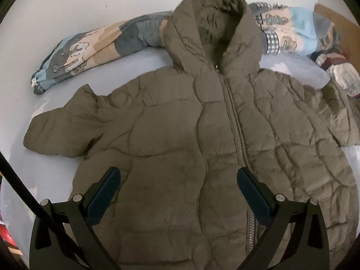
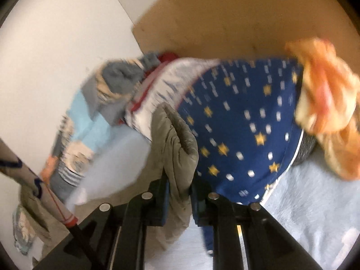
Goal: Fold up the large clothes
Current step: 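Grasp the jacket sleeve cuff with the right gripper and lift it, then fold the held sleeve across the jacket back and open the right gripper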
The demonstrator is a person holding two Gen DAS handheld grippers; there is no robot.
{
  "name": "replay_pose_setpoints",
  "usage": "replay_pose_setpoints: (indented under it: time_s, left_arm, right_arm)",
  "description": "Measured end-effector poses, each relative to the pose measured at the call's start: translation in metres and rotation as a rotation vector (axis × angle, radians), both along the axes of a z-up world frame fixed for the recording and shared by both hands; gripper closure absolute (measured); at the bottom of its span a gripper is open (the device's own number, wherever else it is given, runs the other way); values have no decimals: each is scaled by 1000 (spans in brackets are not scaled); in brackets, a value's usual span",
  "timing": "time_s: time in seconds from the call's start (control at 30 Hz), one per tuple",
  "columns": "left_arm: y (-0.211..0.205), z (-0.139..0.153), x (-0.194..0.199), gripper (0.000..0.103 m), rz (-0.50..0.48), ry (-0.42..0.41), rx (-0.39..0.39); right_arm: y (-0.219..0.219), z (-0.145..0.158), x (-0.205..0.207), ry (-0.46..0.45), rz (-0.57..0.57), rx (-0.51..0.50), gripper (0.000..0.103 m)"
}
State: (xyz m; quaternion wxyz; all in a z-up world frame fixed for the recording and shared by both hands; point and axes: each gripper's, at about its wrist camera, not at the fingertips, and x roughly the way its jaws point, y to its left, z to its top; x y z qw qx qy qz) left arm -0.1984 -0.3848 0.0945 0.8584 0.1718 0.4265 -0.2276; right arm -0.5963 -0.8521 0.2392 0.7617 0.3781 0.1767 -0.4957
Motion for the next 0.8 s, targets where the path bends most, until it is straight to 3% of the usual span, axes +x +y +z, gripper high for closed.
replay_pose_setpoints:
  time_s: [0.27,0.4,0.57,0.8]
  left_arm:
    - [20,21,1,0,22,3,-62]
    - [32,29,4,0,39,2,-82]
    - [53,39,14,0,82,2,-115]
    - [87,45,32,0,146,6,-141]
  right_arm:
    - [77,125,54,-122,135,-155,86]
    - [124,160,99,-172,260,-192,86]
    - [181,176,163,-210,424,-189,86]
    - [241,159,253,-187,600,-154,86]
